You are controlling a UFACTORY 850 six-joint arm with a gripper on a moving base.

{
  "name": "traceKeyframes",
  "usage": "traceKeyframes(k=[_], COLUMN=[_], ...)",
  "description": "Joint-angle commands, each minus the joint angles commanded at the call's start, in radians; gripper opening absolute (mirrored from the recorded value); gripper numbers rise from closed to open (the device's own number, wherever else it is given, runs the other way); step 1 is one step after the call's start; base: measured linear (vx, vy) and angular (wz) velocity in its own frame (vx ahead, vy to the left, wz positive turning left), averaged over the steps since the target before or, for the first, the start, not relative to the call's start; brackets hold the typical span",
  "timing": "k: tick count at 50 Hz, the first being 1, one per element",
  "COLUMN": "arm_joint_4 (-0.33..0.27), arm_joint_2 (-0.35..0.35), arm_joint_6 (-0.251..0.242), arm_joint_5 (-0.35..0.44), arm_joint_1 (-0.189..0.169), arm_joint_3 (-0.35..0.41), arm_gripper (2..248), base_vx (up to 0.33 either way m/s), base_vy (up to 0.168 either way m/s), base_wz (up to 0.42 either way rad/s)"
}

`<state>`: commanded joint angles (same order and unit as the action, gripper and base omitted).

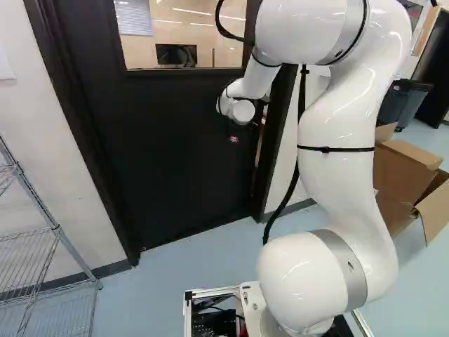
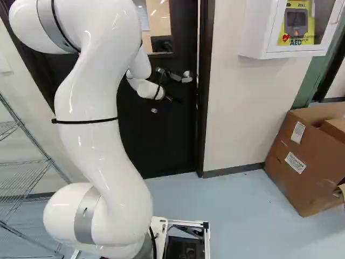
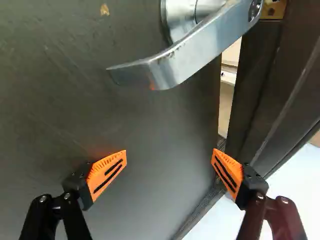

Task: Open the door and move inside

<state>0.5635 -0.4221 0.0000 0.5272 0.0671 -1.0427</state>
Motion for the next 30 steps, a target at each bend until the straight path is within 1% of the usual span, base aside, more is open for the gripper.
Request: traceKeyframes(k=[14,30], arm_joint_4=[0.002,0.002], arm_joint_2=[-0.046,-0.116], arm_joint_6=[0.000,0.000], arm_joint_5=[0.000,0.000], arm_joint_1=[0.030,0.050], arm_joint_3=[-0.058,-0.149], arm_gripper=[247,247], base_vx=[0.000,0.000], base_vy=[0.000,0.000], base_wz=[0.000,0.000])
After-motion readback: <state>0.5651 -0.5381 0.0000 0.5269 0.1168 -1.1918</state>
